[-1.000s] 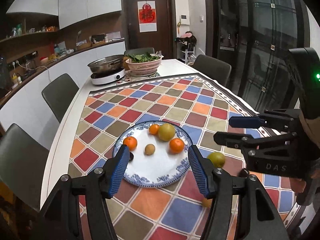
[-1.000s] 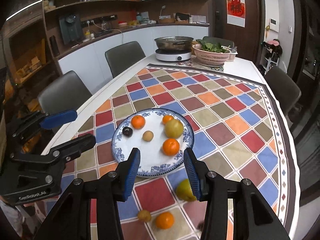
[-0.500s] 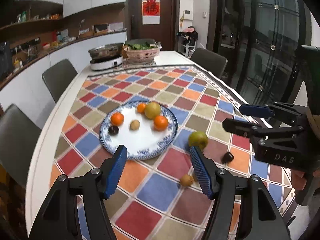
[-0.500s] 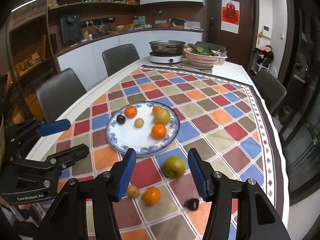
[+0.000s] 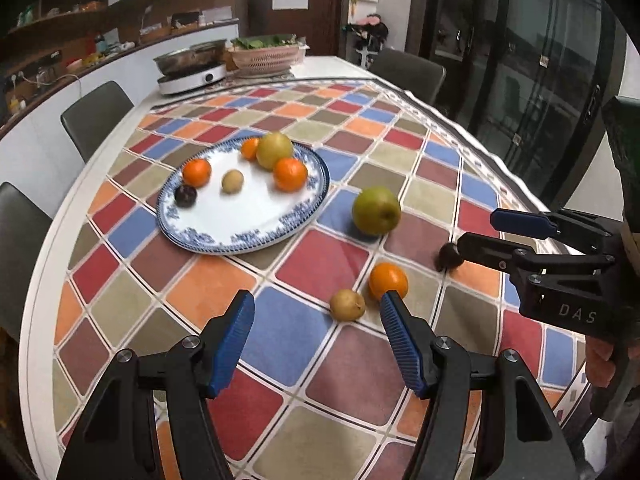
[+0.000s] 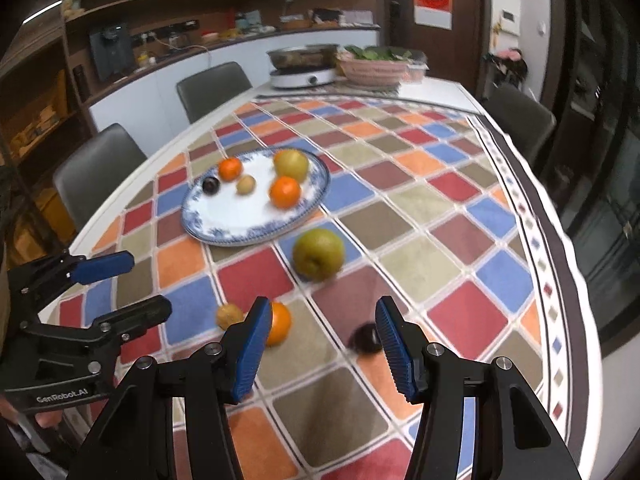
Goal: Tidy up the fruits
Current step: 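Move both open tools back toward the loose fruits on the cloth, then grasp the brown kiwi with the left tool while the right tool grasps the dark plum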
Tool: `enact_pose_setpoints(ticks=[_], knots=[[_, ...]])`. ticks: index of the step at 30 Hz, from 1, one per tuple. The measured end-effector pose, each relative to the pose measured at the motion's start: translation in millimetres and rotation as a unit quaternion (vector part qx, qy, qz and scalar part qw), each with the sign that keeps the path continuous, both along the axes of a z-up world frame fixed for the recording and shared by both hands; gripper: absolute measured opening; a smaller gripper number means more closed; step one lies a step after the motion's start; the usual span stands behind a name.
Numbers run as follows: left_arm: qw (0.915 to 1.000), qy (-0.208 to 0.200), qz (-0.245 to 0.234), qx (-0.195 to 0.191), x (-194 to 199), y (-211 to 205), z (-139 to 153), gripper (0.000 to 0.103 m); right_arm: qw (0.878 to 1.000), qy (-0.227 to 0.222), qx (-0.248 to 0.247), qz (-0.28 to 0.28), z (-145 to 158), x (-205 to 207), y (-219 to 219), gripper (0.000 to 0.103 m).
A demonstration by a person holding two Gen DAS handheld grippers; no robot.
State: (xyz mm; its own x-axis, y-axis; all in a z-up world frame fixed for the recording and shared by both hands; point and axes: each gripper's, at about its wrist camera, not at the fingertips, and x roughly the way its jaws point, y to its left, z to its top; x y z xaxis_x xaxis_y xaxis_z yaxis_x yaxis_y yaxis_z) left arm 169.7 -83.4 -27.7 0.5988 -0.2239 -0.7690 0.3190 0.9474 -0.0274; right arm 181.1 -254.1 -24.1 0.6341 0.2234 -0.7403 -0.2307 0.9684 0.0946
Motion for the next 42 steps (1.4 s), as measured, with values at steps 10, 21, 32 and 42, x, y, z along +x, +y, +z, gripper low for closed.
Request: enact_pose_setpoints(ticks=[10, 21, 32, 42], knots=[[0.9996, 0.022, -0.017, 0.009, 8.5, -8.4, -27.4, 0.064, 0.998, 0.034, 0.002, -0.045, -34.8, -0.3, -14.4, 0.055], [0.9984, 0.028, -0.048, 0.008, 19.5, -20.0, -42.6, 0.05, 0.997, 0.053, -0.002, -0.055, -51.8, 13.0, -23.1, 0.054], [0.9966, 0.048, -0.066, 0.012, 29.8, -31.4, -54.8, 0.038, 0.997, 0.067, -0.013, -0.046, -62.3, 25.0, -23.9, 0.046], [0.9967, 0.051, -0.063, 0.001, 32.7, -28.4, -55.2, 0.029, 0.996, 0.075, -0.011, -0.035, -69.6, 32.8, -18.1, 0.031]])
